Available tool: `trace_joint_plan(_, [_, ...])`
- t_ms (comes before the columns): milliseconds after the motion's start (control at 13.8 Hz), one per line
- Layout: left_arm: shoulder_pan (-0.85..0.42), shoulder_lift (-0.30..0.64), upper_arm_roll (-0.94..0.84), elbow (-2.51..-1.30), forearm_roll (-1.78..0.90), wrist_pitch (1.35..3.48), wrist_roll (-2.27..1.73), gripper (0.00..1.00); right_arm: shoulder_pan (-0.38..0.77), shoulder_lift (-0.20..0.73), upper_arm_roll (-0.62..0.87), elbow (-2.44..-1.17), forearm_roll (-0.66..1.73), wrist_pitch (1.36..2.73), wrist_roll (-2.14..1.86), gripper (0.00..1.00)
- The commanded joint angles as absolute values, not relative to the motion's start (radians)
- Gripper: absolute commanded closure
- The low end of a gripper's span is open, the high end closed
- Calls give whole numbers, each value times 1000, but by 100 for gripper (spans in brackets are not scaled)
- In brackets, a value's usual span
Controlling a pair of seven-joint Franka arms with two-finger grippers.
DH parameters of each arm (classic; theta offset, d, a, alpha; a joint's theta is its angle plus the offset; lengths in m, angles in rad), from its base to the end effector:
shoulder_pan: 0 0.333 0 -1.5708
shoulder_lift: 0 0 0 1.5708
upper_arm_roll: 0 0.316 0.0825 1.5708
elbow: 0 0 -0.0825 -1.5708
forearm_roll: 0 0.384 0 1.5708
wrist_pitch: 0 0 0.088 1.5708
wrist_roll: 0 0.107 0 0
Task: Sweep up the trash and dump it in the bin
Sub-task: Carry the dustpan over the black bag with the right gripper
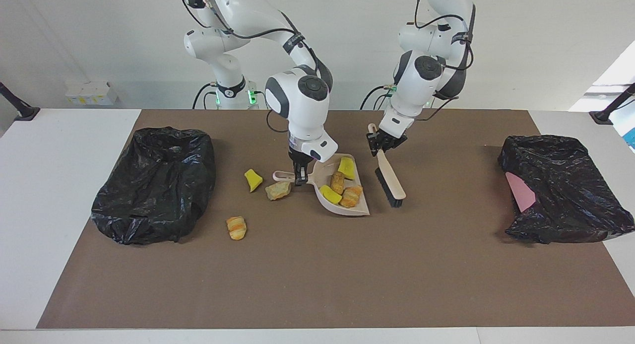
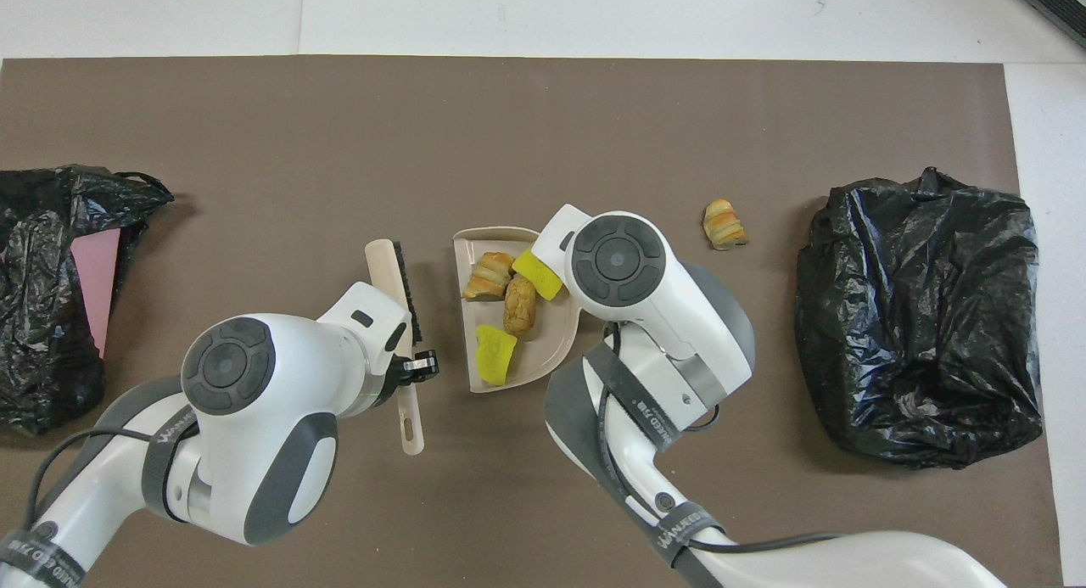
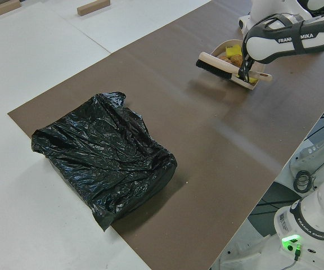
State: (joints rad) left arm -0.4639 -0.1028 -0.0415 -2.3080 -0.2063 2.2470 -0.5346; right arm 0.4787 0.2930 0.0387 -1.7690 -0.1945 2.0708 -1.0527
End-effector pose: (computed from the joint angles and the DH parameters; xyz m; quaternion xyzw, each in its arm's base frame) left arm 0.4351 -0.2476 0.3918 0.9936 0.0773 -0.0214 0.0794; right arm 0.5596 0.3049 0.3980 0.6723 0.7359 -0.0166 0.0783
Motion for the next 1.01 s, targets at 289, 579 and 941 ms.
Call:
trace_joint_plan(289, [-612,-163,-64,-2387,-178,2207,-704,100,312,127,46,-1793,-101,2002,-1229,100])
trace_joint_plan(579, [-779,-239,-66,-2543,-178,2327,-822,100,209,57,46,-1798,-100,1968,-1288,100])
trace_joint_plan(941, [-922,-244,-66,-2628,-181,2419,-939,100,14,-78,43,-1884,-71,1931,-1512,100])
